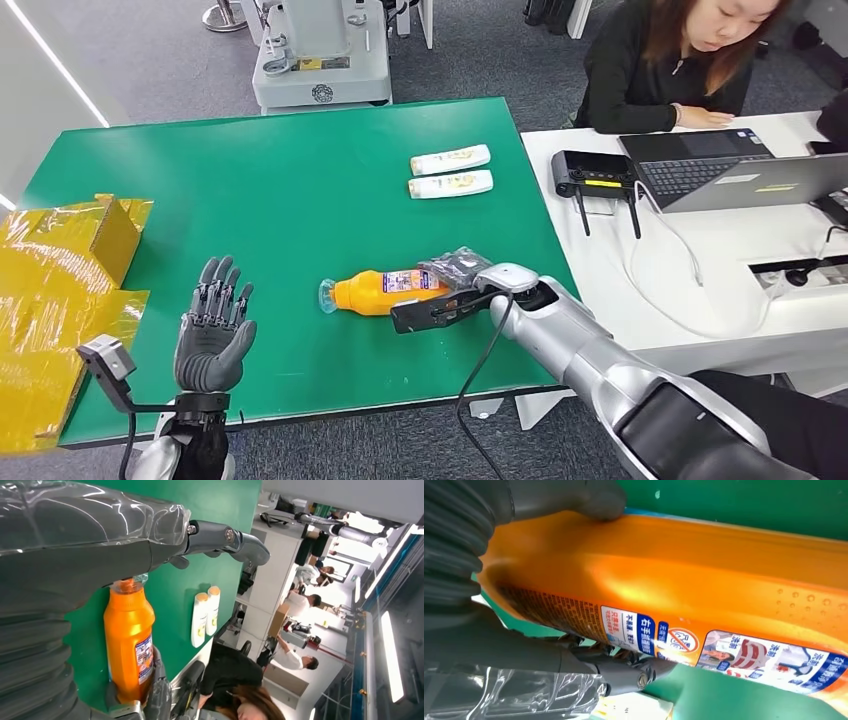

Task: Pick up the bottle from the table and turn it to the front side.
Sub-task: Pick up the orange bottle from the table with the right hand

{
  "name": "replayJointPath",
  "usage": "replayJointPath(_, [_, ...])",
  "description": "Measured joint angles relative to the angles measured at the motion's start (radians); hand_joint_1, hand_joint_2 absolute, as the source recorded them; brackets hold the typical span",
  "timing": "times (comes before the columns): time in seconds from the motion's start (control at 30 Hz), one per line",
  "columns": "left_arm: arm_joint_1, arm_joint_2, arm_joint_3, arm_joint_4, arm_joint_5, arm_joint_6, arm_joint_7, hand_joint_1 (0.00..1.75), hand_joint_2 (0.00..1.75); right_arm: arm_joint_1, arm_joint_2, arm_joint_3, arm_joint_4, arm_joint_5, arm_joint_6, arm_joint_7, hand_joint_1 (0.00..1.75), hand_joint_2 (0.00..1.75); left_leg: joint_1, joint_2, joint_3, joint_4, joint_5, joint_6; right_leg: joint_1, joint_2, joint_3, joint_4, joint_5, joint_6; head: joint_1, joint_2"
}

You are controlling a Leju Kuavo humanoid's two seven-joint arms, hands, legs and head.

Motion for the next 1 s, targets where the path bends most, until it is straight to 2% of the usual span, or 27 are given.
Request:
replayJointPath(0.27, [0.01, 0.007, 0.0, 0.0, -0.006, 0.016, -0.012, 0.0, 1.75, 0.043, -0.003, 0.021, -0.01, -0.064, -0.136, -0.006, 1.75, 1.75, 0.0, 0.001, 0.001, 0.0, 0.0, 0.0, 0.0, 0.001, 0.0, 0.0, 0.001, -0.001, 0.0, 0.0])
replayJointPath(0.5, [0.025, 0.008, 0.0, 0.0, -0.044, 0.056, -0.05, 0.0, 1.75, 0.187, -0.009, -0.063, -0.127, -0.365, -0.158, -0.177, 1.75, 1.75, 0.0, 0.0, 0.0, 0.0, 0.0, 0.0, 0.0, 0.0, 0.0, 0.0, 0.0, -0.001, 0.0, 0.0])
replayJointPath(0.6, [0.037, 0.011, 0.0, 0.0, -0.052, 0.076, -0.067, 0.0, 1.75, 0.278, -0.009, -0.094, -0.209, -0.452, -0.183, -0.215, 1.75, 1.75, 0.0, -0.002, 0.0, 0.0, -0.001, -0.001, 0.001, -0.001, 0.0, 0.0, -0.002, 0.0, 0.0, 0.0])
replayJointPath(0.87, [0.056, 0.017, 0.001, -0.008, -0.053, 0.099, -0.08, 0.0, 1.75, 0.396, -0.009, -0.124, -0.333, -0.505, -0.211, -0.233, 1.75, 1.75, 0.0, -0.002, -0.001, 0.0, -0.001, -0.001, 0.001, -0.002, 0.0, 0.0, -0.002, 0.0, 0.0, 0.0])
replayJointPath(1.0, [0.072, 0.023, 0.012, -0.034, -0.062, 0.121, -0.091, 0.0, 1.75, 0.478, -0.009, -0.127, -0.432, -0.54, -0.268, -0.252, 1.75, 1.75, 0.0, -0.002, -0.001, 0.0, -0.002, -0.002, 0.001, -0.002, 0.0, 0.0, -0.002, -0.001, 0.0, 0.0])
